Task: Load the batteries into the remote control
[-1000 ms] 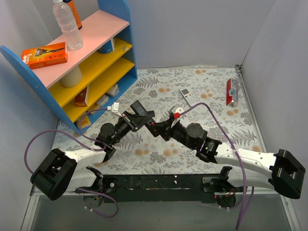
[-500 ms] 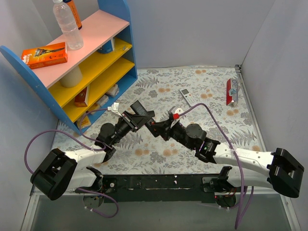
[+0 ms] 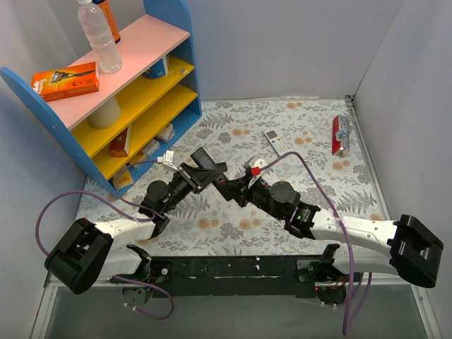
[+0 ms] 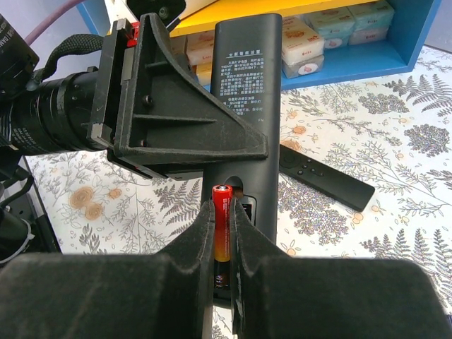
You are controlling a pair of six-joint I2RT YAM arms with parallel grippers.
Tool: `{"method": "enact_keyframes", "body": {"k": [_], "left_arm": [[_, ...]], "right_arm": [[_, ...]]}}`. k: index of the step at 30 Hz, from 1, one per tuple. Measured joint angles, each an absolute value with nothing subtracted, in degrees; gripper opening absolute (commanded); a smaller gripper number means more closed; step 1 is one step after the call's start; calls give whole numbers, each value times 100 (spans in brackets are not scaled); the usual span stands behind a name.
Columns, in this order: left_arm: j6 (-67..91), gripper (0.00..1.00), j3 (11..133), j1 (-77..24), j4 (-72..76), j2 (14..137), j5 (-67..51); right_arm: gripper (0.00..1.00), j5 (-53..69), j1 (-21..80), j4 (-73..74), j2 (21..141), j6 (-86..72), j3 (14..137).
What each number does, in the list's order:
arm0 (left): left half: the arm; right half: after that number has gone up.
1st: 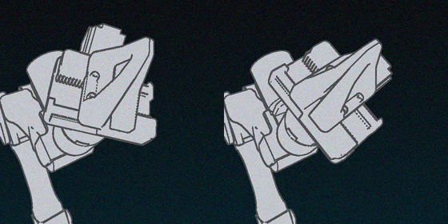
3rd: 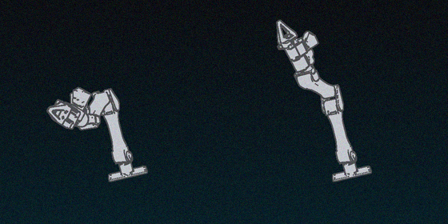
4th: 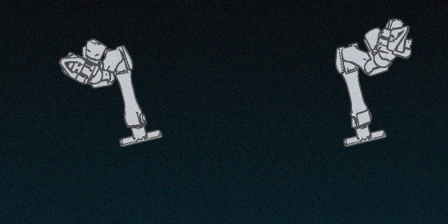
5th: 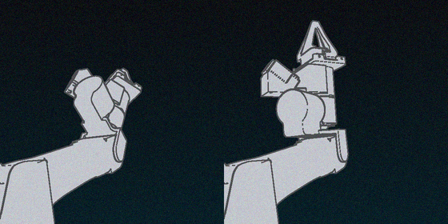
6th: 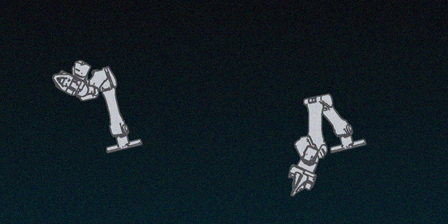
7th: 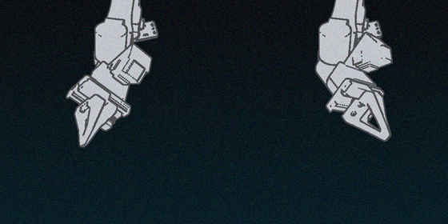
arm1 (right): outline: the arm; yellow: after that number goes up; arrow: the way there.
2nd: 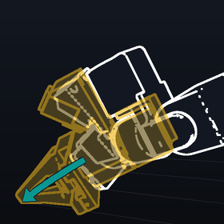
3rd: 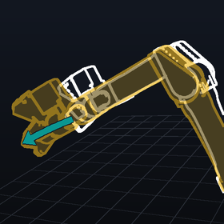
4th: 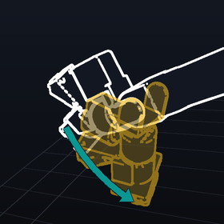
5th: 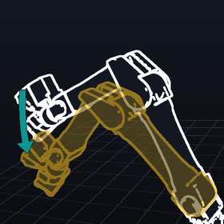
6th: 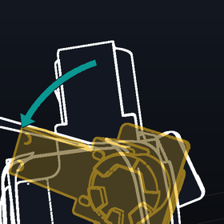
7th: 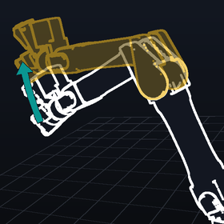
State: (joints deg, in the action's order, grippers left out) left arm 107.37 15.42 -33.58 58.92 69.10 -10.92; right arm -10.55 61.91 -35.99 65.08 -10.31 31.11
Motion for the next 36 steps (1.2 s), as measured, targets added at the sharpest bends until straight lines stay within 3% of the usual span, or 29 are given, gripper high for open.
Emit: {"method": "enact_keyframes", "body": {"k": [36], "left_arm": [[10702, 0, 1538, -3299, 5378, 6582, -945]], "right_arm": [[3, -1076, 6198, -3409, 6663, -967, 3236]]}}
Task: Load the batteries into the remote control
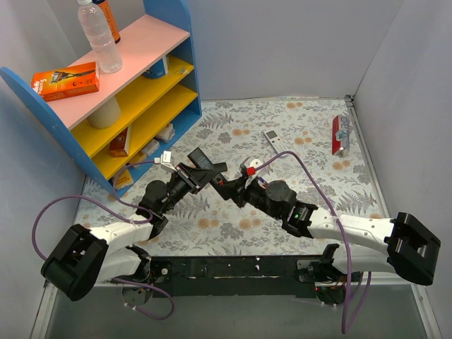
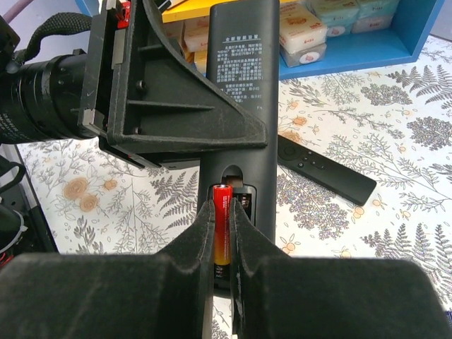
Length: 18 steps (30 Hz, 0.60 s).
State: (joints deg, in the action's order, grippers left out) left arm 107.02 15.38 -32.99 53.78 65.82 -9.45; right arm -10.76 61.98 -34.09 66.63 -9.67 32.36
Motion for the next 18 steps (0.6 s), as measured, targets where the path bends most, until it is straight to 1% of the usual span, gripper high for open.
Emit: {"method": "enact_keyframes", "body": {"k": [8, 11, 18], "left_arm": [[10718, 0, 1538, -3229, 5315, 6571, -969], [10718, 0, 1538, -3203, 5266, 6532, -982], [10750, 0, 1538, -3173, 5269, 6514, -1011]], "right_arm": [[3, -1079, 6198, -3345, 6702, -965, 3251], [6, -1076, 6200, -3358, 6726, -969, 3258], [15, -1026, 6200, -3400, 6810, -972, 3330]]}}
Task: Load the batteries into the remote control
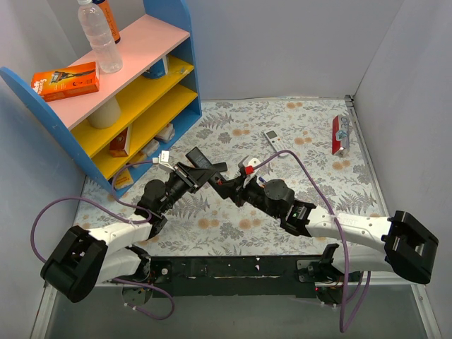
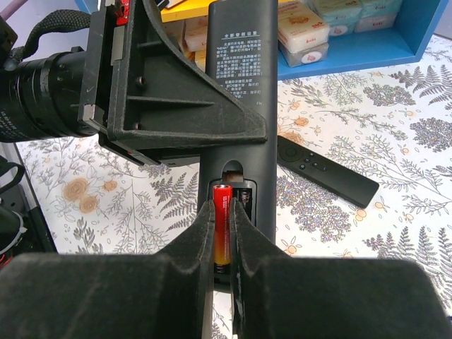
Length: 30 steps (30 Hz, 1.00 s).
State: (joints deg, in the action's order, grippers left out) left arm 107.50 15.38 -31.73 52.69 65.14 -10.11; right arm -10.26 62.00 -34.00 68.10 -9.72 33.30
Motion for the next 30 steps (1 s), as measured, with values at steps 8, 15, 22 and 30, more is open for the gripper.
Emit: {"method": "enact_keyframes", "body": {"k": [8, 15, 22, 30], "left_arm": [[10847, 0, 1535, -3151, 5395, 6615, -1072], [10873, 0, 1535, -3129, 5468, 6622, -1138], [10914, 0, 1533, -3129, 5527, 6635, -1192], [10973, 0, 1533, -3129, 5618, 6737, -1240]], "right_arm": [[21, -1017, 6200, -3389, 6827, -987, 3358], [29, -1020, 6198, -3382, 6836, -998, 3402], [35, -989, 6198, -3361, 6836, -1022, 3411], [50, -878, 6239, -3232, 6818, -1028, 3430]]}}
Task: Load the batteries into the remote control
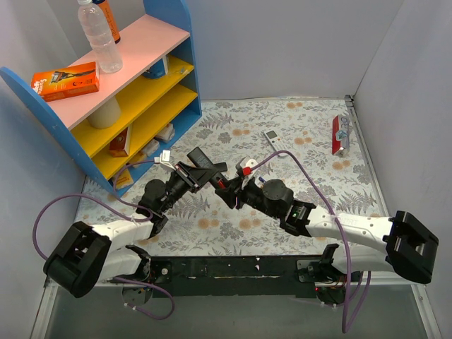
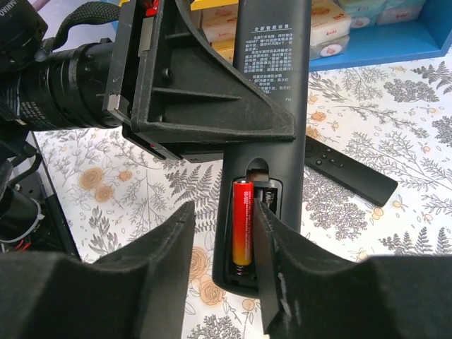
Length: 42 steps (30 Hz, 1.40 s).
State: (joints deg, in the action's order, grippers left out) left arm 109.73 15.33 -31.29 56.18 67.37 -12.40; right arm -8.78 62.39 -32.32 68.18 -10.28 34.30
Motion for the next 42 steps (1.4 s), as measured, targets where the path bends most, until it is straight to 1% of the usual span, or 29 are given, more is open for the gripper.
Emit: {"method": "enact_keyframes", "body": {"k": [5, 9, 11, 13, 16, 21, 26, 28, 34, 37, 38, 41, 42], "left_arm": [[11002, 0, 1533, -3135, 5739, 6816, -1299], [11010, 0, 1535, -3133, 5828, 6818, -1326], [11017, 0, 1535, -3133, 5876, 6820, -1337], [11045, 0, 1535, -3135, 5889, 6829, -1424], [11096, 0, 1538, -3135, 5983, 6875, -1594], [11172, 0, 1549, -3129, 6073, 6991, -1892], [11194, 0, 1623, -3092, 6117, 7017, -2217], [11201, 0, 1673, -3065, 6152, 7061, -2366], [11233, 0, 1859, -3013, 6165, 7290, -2794], [11233, 0, 1927, -3011, 6149, 7367, -2978], [11231, 0, 1949, -3011, 6123, 7376, -3035], [11218, 0, 2023, -3009, 6029, 7378, -3162], [11207, 0, 2051, -3009, 5994, 7378, -3203]], "right_arm": [[57, -762, 6261, -3028, 6674, -1017, 3437], [68, -655, 6281, -2777, 6508, -952, 3500], [69, -569, 6287, -2582, 6392, -845, 3566], [73, -565, 6283, -2320, 6272, -661, 3699], [76, -578, 6241, -1905, 6110, -344, 3953], [76, -375, 6202, -1160, 5900, 325, 4517], [80, 172, 6040, -482, 5765, 1127, 5015], [81, 528, 5887, -207, 5723, 1487, 5120], [74, 1966, 5234, 458, 5806, 2342, 5256], [66, 2617, 4993, 709, 5977, 2698, 5417], [60, 2768, 4965, 805, 6038, 2794, 5489], [50, 3116, 4950, 1044, 6235, 3070, 5752], [48, 3214, 4950, 1090, 6311, 3166, 5837]]}}
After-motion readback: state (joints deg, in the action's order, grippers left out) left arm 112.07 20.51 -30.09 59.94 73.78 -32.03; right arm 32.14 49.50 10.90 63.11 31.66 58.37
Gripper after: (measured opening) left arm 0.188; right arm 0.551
